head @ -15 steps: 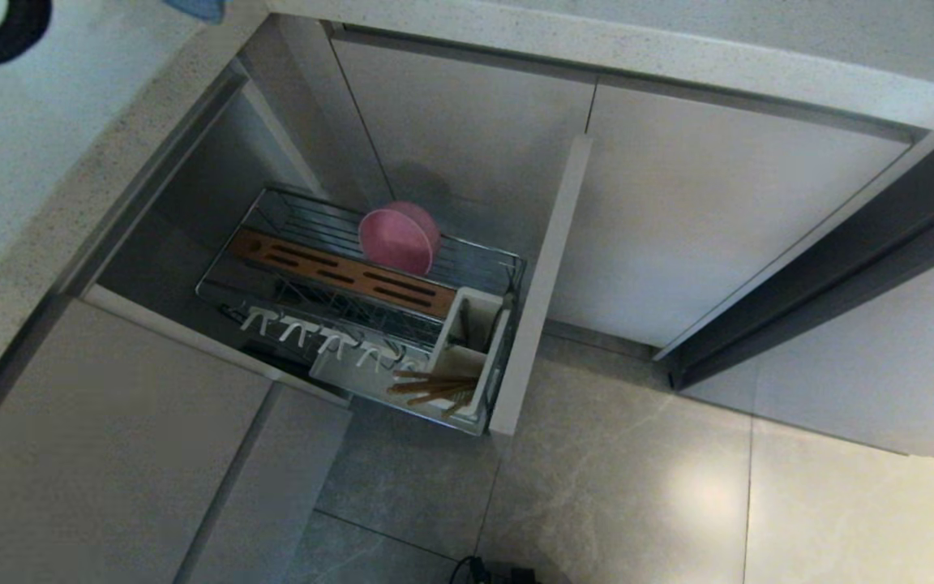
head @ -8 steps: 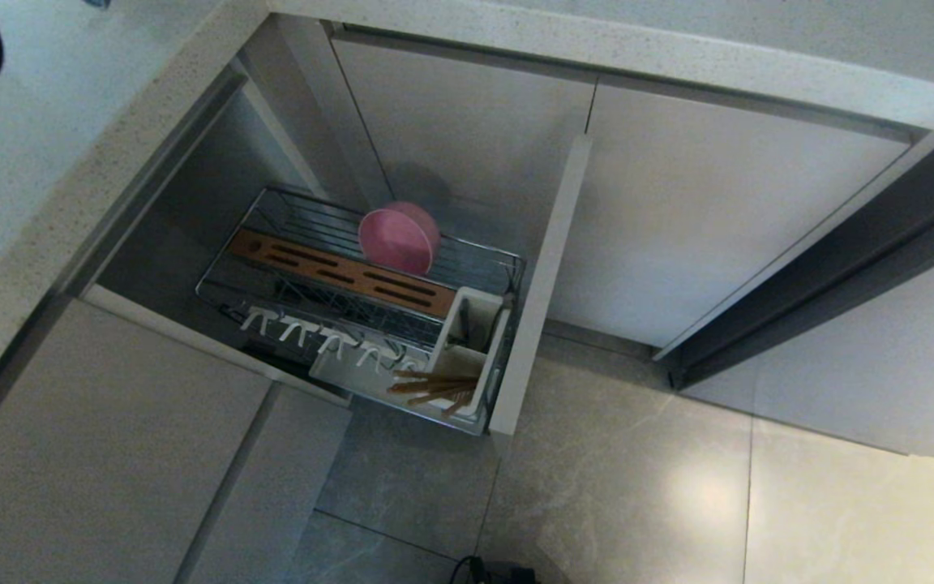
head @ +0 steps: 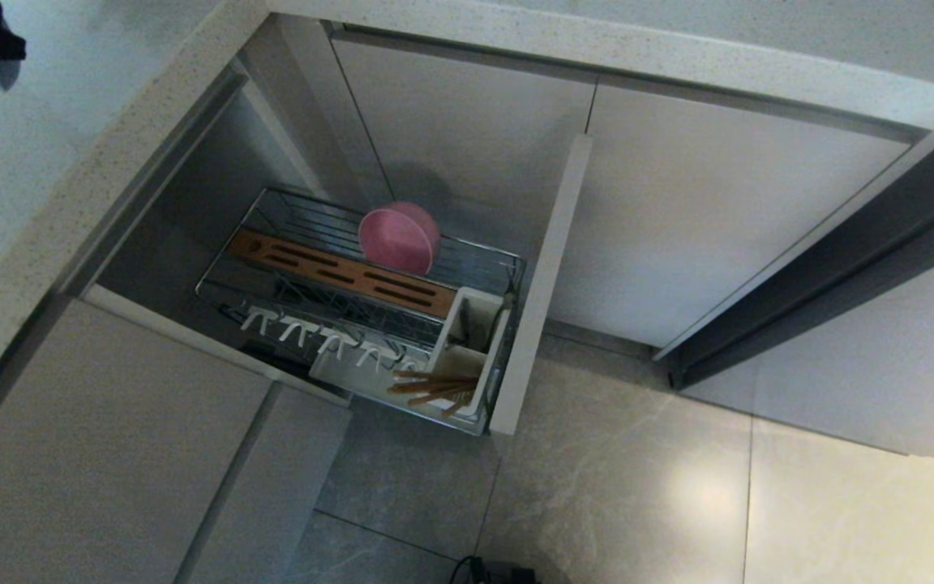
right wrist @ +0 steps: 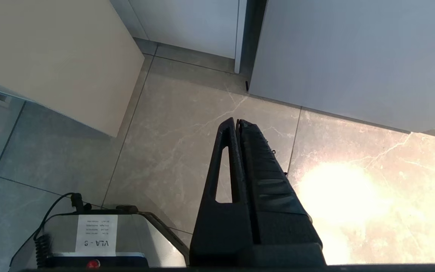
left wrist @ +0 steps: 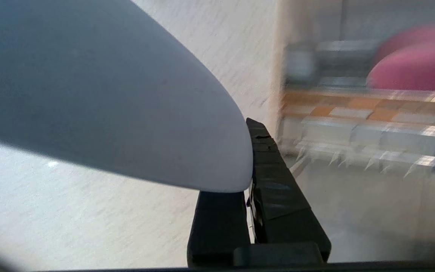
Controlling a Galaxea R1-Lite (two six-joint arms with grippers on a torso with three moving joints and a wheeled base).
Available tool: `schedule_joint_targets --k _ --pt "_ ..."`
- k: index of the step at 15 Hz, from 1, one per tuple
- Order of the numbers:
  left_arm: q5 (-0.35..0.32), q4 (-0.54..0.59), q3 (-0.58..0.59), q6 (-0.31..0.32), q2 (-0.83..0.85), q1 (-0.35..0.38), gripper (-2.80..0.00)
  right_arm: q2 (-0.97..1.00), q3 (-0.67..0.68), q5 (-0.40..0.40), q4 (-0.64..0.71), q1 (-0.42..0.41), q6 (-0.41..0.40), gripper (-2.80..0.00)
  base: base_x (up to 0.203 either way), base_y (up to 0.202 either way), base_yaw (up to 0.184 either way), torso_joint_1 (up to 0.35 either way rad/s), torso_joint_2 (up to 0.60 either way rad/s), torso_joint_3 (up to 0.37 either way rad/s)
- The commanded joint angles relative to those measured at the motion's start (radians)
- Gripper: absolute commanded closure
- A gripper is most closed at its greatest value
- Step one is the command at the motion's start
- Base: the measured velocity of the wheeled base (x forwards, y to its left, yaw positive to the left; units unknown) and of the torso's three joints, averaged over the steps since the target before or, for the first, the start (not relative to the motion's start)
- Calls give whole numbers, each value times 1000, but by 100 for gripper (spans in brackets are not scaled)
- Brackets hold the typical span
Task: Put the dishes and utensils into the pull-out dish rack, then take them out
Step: Take the plate out of the cupboard
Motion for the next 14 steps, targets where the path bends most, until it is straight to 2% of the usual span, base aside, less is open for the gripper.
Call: schedule_joint_targets --k 1,4,6,10,14 --pt "-19 31 -4 57 -24 69 0 -1 0 0 0 0 -1 0 0 0 0 0 0 0" --pt "-30 111 -6 116 -40 132 0 -1 0 0 0 0 1 0 0 0 0 0 0 0" --pt "-31 152 -6 123 -39 149 0 -1 0 0 0 0 1 0 0 0 0 0 0 0" --pt "-20 308 -5 128 -43 204 0 -1 0 0 0 0 -1 0 0 0 0 0 0 0" --pt "14 348 -4 127 -43 298 0 -1 0 0 0 0 0 0 0 0 0 0 0 0"
